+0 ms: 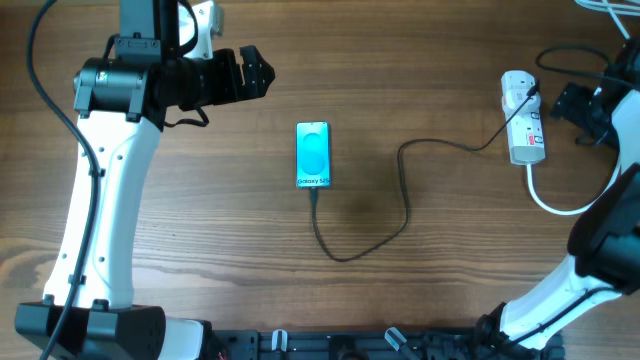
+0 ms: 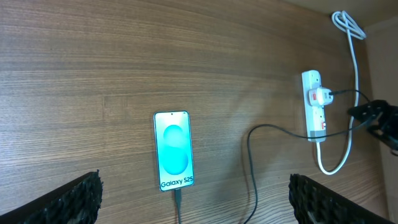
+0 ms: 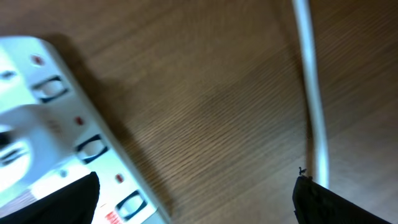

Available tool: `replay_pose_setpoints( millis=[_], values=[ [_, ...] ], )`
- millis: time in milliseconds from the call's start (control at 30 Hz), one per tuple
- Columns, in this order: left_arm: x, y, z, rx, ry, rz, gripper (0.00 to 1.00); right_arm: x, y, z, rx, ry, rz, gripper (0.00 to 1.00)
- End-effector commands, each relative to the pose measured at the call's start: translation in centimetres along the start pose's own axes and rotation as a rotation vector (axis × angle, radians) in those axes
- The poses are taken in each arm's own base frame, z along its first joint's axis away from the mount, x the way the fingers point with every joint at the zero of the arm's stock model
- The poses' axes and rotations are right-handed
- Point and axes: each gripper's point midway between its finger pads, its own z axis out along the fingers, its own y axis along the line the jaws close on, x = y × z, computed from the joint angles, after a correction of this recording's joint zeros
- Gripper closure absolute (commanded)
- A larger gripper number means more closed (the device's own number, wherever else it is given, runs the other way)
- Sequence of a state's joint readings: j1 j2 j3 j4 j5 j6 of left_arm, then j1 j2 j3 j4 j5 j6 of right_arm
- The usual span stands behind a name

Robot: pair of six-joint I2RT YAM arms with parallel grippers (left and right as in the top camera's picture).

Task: Plug charger to phone and switch on socket
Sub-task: 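Press the power strip's switch down with the right gripper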

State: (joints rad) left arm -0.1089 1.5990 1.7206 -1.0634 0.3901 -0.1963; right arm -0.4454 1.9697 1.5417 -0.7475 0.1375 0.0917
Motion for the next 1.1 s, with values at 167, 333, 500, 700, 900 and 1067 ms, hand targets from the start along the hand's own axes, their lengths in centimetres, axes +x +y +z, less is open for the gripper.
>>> replay_pose_setpoints(
  millis=[167,333,500,700,900,1067],
  values=[
    [0.0,0.3,0.2,-0.003,0.005,0.002,0.00,0.8,2.7,5.2,-0.187,0.045,-0.089,0.00],
    [0.0,0.3,0.2,-0.003,0.005,0.002,0.00,1.7,2.9,6.9,-0.188,0.076,-0.089,0.01],
    [0.0,0.3,0.2,-0.003,0.005,0.002,0.00,1.9,3.7,7.6,-0.233,0.081,-0.082,0.00],
    [0.0,0.3,0.2,-0.003,0.005,0.002,0.00,1.6,4.3,7.4,-0.266,0.070,-0.060,0.00],
    [0.0,0.3,0.2,-0.003,0.005,0.002,0.00,1.9,4.6,7.4,-0.284,0.083,-0.059,0.00],
    [0.0,0.3,0.2,-0.003,0.005,0.002,0.00,2.1,5.4,7.1,-0.331,0.092,-0.057,0.00]
  ],
)
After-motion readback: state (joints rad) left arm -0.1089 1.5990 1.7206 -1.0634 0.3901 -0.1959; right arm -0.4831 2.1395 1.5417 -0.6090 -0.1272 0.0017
